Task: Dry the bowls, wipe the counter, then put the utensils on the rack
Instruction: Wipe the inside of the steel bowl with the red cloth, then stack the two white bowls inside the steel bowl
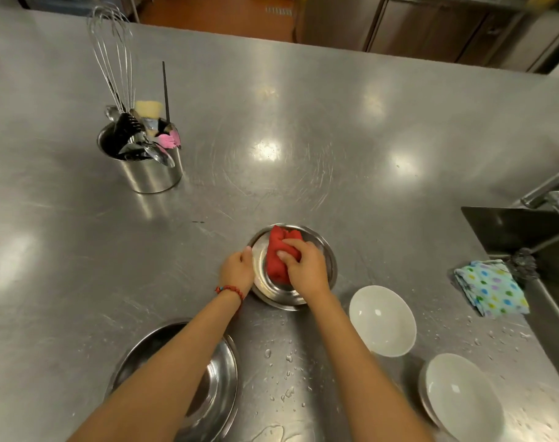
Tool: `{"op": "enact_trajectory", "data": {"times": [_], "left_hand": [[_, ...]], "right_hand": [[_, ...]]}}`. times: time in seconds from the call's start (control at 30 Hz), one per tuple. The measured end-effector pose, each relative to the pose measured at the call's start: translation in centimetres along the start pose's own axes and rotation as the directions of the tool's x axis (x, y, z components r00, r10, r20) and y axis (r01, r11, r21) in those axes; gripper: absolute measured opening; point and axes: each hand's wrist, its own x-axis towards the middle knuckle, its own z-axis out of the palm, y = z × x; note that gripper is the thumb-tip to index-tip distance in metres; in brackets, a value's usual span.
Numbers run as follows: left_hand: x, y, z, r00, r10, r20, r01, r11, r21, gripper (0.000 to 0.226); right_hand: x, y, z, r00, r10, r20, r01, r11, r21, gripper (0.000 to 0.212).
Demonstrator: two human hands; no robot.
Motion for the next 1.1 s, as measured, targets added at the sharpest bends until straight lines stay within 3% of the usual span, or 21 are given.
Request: {"op": "enact_trajectory", "data": {"times": [0.1,0.2,0.3,0.47,0.73,0.9,1.1], "left_hand": [[-0.5,0.8,-1.1,1.000,0.006,-0.013,-0.004,0.982,0.186,0.036],[-2.2,1.6,-2.0,0.980,0.194,-0.054,-0.164,0.923,0.349,0.035],[-5.2,2.1,-2.0,0.884,0.468,0.016,-0.424,0.786,0.450,0.030],[-11.4,2.6,0.8,0.765,0.629,0.140,-0.605,0.625,0.494,0.034],[-20.9,5.4,10.1,0.713,0.674,0.193,-0.661,0.554,0.507,0.058],[-25.1,6.4,16.4,0.769,0.592,0.242,-0.622,0.602,0.501,0.049],[-25.6,8.8,20.2,0.721,0.638,0.272,-0.666,0.527,0.529,0.047]], "right_hand": [[-1.8,0.2,-1.0,0.997,0.026,-0.075,-0.019,0.996,0.089,0.027],[-3.9,0.6,-2.2,0.993,0.062,-0.097,-0.043,0.982,0.186,0.029],[-6.1,1.5,-4.0,0.988,0.089,-0.129,-0.057,0.971,0.231,0.030],[-9.9,4.0,-8.5,0.970,0.085,-0.227,-0.028,0.969,0.246,0.027],[-15.4,12.1,-20.6,0.966,0.064,-0.250,0.021,0.946,0.325,0.025],[-17.2,16.6,-27.5,0.954,0.112,-0.278,-0.007,0.935,0.354,0.025],[-16.1,19.2,-31.4,0.947,0.129,-0.295,-0.012,0.930,0.368,0.024]]}}
